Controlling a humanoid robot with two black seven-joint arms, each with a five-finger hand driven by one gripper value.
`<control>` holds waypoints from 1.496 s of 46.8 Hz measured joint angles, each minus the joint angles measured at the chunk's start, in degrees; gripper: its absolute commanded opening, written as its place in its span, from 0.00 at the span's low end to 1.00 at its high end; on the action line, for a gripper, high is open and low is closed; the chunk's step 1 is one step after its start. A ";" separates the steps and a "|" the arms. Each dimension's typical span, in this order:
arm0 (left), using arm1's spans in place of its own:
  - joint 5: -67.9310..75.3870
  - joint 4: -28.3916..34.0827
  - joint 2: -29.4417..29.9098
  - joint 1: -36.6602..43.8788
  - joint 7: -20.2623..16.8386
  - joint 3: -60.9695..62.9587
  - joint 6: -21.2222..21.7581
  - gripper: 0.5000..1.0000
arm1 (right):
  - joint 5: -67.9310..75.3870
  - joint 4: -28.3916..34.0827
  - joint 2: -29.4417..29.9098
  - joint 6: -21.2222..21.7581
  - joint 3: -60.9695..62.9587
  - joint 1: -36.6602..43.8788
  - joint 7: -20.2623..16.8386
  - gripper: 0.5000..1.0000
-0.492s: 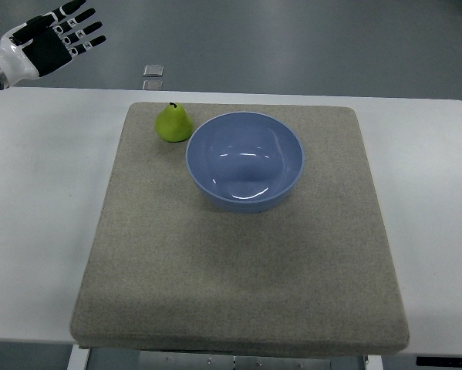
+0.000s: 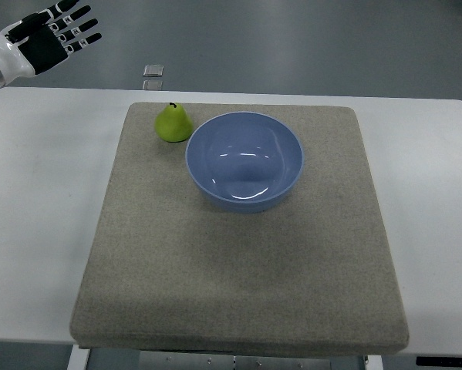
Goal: Place pear in bowl with left hand
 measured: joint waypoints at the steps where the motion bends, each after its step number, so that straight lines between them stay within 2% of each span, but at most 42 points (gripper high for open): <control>1: 0.00 0.17 -0.02 -0.04 -0.01 0.06 0.00 0.99 | 0.00 0.00 0.00 0.00 0.00 0.01 0.00 0.85; 9: 1.19 4.27 -1.14 -0.67 -0.30 0.45 0.00 0.99 | 0.00 0.01 0.00 0.00 0.00 -0.01 0.00 0.85; 12: 4.51 4.95 -1.93 -1.07 -1.70 0.46 0.00 0.99 | 0.00 0.01 0.00 0.00 0.00 0.03 0.00 0.85; 17: 12.96 5.11 -2.06 -2.73 -6.46 0.39 0.00 0.99 | 0.00 0.01 0.00 0.00 0.00 0.07 0.00 0.85; 26: 33.06 5.10 -2.09 -4.63 -17.52 0.42 0.00 0.99 | 0.00 0.00 0.00 0.00 0.00 0.05 0.00 0.85; 29: 39.87 4.71 -2.11 -4.95 -19.82 0.46 0.00 0.99 | 0.00 -0.01 0.00 0.00 0.00 0.03 0.00 0.85; 35: 52.53 3.64 -2.11 -5.82 -21.73 0.75 -0.01 0.98 | 0.00 -0.02 0.00 0.00 0.00 0.02 0.00 0.85; 47: 74.03 0.90 -2.25 -9.12 -31.85 7.63 -0.01 0.98 | 0.00 0.00 0.00 0.00 0.00 0.03 0.00 0.85; 57: 85.03 -4.36 -3.75 -11.01 -35.26 17.81 0.29 0.98 | 0.00 0.01 0.00 0.00 0.00 0.03 0.00 0.85; 70: 97.41 -9.48 -4.34 -12.16 -35.89 21.38 8.88 0.98 | -0.01 0.03 0.00 0.00 0.00 0.05 0.00 0.85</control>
